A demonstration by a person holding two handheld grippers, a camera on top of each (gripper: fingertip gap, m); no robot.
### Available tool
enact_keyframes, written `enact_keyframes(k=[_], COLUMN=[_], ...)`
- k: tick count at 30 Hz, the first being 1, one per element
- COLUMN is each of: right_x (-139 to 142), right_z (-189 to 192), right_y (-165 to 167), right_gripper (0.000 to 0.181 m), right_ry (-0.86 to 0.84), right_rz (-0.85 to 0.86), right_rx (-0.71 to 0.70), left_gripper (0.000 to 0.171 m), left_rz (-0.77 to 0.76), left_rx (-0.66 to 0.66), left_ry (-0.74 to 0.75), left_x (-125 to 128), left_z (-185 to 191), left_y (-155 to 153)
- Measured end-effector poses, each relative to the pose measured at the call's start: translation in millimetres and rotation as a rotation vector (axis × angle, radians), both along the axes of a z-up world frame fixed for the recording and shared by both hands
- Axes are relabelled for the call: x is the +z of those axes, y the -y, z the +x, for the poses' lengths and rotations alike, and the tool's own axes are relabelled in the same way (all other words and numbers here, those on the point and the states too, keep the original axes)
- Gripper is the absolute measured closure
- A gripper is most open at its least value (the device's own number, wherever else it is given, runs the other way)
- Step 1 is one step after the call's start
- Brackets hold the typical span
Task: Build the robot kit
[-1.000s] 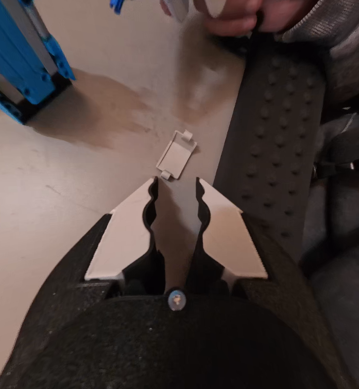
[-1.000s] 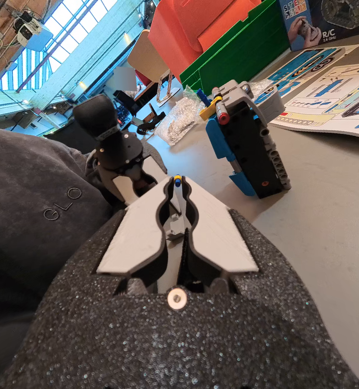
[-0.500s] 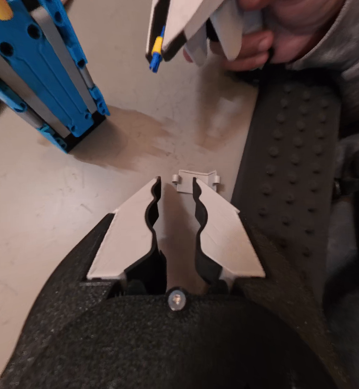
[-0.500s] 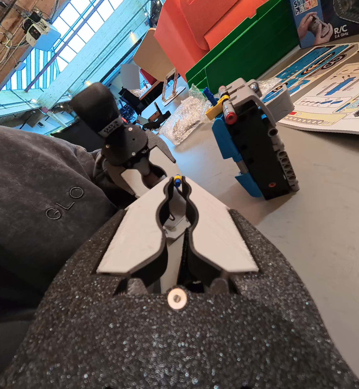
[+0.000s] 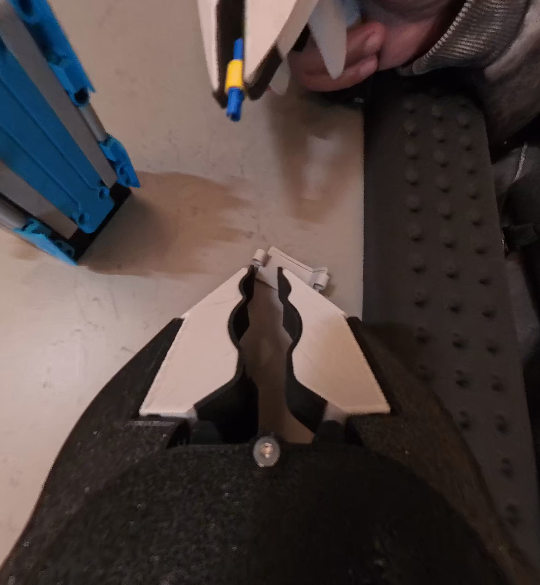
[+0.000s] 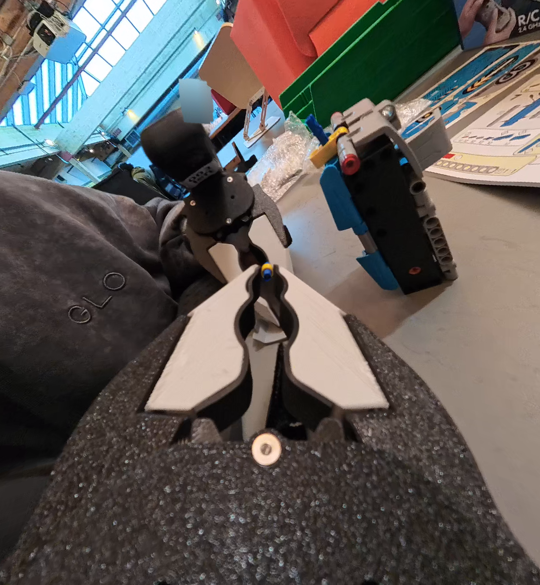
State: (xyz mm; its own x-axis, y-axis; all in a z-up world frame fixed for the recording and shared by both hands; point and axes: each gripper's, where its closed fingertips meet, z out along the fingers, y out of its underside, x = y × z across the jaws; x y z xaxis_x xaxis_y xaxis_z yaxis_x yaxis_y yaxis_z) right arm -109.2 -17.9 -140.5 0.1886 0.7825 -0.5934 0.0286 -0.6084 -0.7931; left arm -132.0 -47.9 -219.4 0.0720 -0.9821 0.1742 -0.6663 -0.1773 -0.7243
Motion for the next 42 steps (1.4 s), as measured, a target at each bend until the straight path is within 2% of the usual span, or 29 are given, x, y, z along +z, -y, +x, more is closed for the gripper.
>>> enact_keyframes(k=[3,7,11,14,16,19,21,23,27,29,33,37,39,42], right_x=[-2.3,-2.8,-2.6,-1.9,-1.8,-2.9,-5.9,-16.4,-60.6,-73.1,-71.3,-75.4,-75.0,-57.1], right_z=[-1.3,-2.0,-2.4,-1.8,-2.3,-3.0,-2.8,-1.5,-12.4,-13.3,-14.0,-23.2,-23.6,-21.9], right_y=[0.3,0.6,1.4,1.3,1.6,2.3,1.5,-1.5,17.2,13.4,12.1,25.4,24.2,17.0], right_gripper=[0.174,0.174,0.174,0.174,0.174,0.174,0.174,0.175,0.174,0.174,0.174,0.174,0.174,0.174], right_ry=[0.01,0.008,0.007,0.001,-0.001,0.006,0.026,0.092,0.34,0.412,0.374,0.445,0.453,0.356], right_rz=[-0.007,-0.014,-0.014,-0.016,-0.019,-0.019,-0.017,-0.017,-0.092,-0.125,-0.171,-0.063,-0.034,0.002], right_rx=[0.006,0.012,0.017,0.016,0.02,0.024,0.018,-0.001,0.124,0.102,0.105,0.178,0.17,0.122], left_gripper=[0.141,0.139,0.141,0.141,0.143,0.163,0.164,0.165,0.165,0.165,0.164,0.164,0.165,0.166], left_rz=[0.078,0.152,0.072,0.054,0.026,0.032,0.046,0.064,0.095,0.082,0.028,0.021,0.032,0.116], left_rx=[-0.029,-0.136,-0.262,-0.289,-0.297,-0.314,-0.332,-0.328,-0.283,-0.267,-0.245,-0.246,-0.254,-0.185], left_ry=[0.012,0.02,0.016,0.024,0.029,0.007,0.008,0.012,0.015,0.012,0.007,0.005,0.008,0.12], left_x=[3.7,11.7,9.3,5.7,3.8,-0.6,-0.9,-0.7,-0.5,-0.8,-1.1,-1.4,-0.6,17.9], left_z=[1.7,0.9,-0.2,3.7,7.0,7.8,7.1,7.1,4.7,2.9,1.6,0.5,-0.1,5.0], left_y=[-3.0,-4.2,1.7,-3.9,-4.1,-3.1,-0.3,-0.6,-3.9,-4.2,-4.8,-3.8,-3.0,-15.0])
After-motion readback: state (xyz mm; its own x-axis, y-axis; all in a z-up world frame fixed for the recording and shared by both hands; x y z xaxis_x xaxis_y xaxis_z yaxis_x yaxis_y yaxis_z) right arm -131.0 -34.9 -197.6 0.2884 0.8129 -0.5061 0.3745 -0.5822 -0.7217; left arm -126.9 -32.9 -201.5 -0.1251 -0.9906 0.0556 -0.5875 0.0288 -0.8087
